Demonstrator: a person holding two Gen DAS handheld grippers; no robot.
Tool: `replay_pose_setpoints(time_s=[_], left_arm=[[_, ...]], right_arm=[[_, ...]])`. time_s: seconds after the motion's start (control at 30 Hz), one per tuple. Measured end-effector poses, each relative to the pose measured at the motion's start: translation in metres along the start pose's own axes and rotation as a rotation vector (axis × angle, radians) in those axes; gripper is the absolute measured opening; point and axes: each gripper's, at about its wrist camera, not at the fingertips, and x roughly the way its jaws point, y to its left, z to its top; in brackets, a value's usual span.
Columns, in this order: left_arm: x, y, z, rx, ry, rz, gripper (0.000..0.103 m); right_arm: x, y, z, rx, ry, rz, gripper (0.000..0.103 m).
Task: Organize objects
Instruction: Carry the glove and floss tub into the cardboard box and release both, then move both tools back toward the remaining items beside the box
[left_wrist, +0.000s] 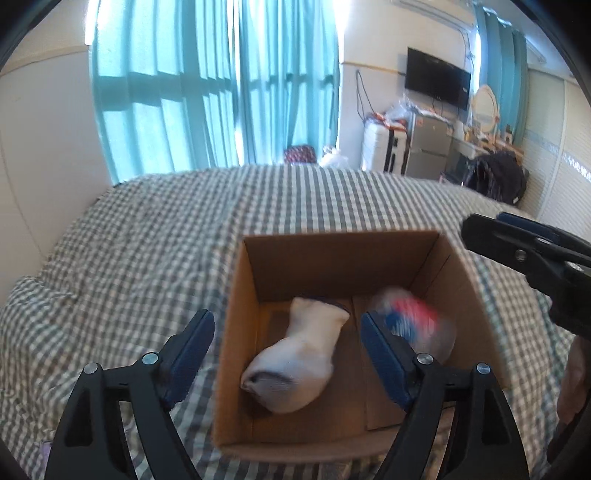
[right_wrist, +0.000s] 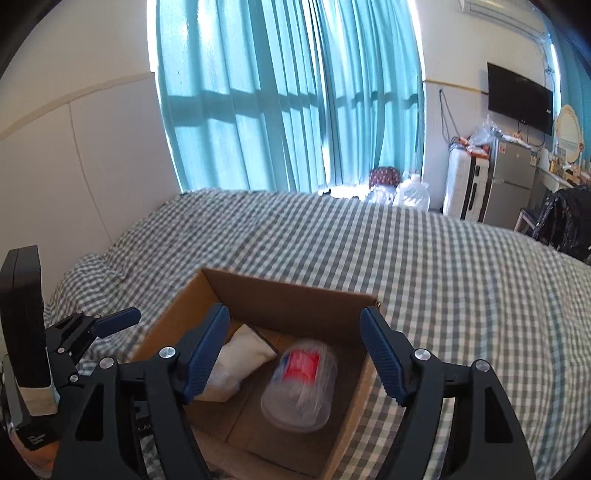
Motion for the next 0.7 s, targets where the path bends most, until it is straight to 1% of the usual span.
replay_pose_setpoints(time_s=[0.07, 0.1, 0.17, 0.27, 0.43, 0.53, 0.7], left_arm=[[-0.016, 0.003, 0.004, -0.01, -0.019, 0.009, 0.086], [-0.025, 0.003, 0.007, -0.012, -0.028, 0.014, 0.089], [-0.044, 0.005, 0.008, -0.018, -0.052, 0.03, 0.094], [-0.072, 0.008, 0.004, -0.032, -0.082, 0.049, 0.096], [-0.113, 0.012, -0.01, -0.054, -0.113, 0.093, 0.102], [-0.135, 0.012, -0.023, -0.061, -0.126, 0.128, 0.103], [-0.152, 0.018, -0.042, -0.086, -0.118, 0.16, 0.103]], right_arm=[[-0.021, 0.002, 0.003, -0.009, -0.021, -0.006, 0.076], [-0.031, 0.004, 0.004, -0.019, -0.029, -0.011, 0.079], [-0.052, 0.008, 0.007, -0.04, -0.044, -0.026, 0.081], [-0.083, 0.013, 0.007, -0.053, -0.064, -0.04, 0.085], [-0.13, 0.022, -0.001, -0.09, -0.093, -0.028, 0.091], [-0.146, 0.026, -0.009, -0.122, -0.095, -0.015, 0.094], [-0.163, 0.029, -0.032, -0.153, -0.08, -0.006, 0.1]])
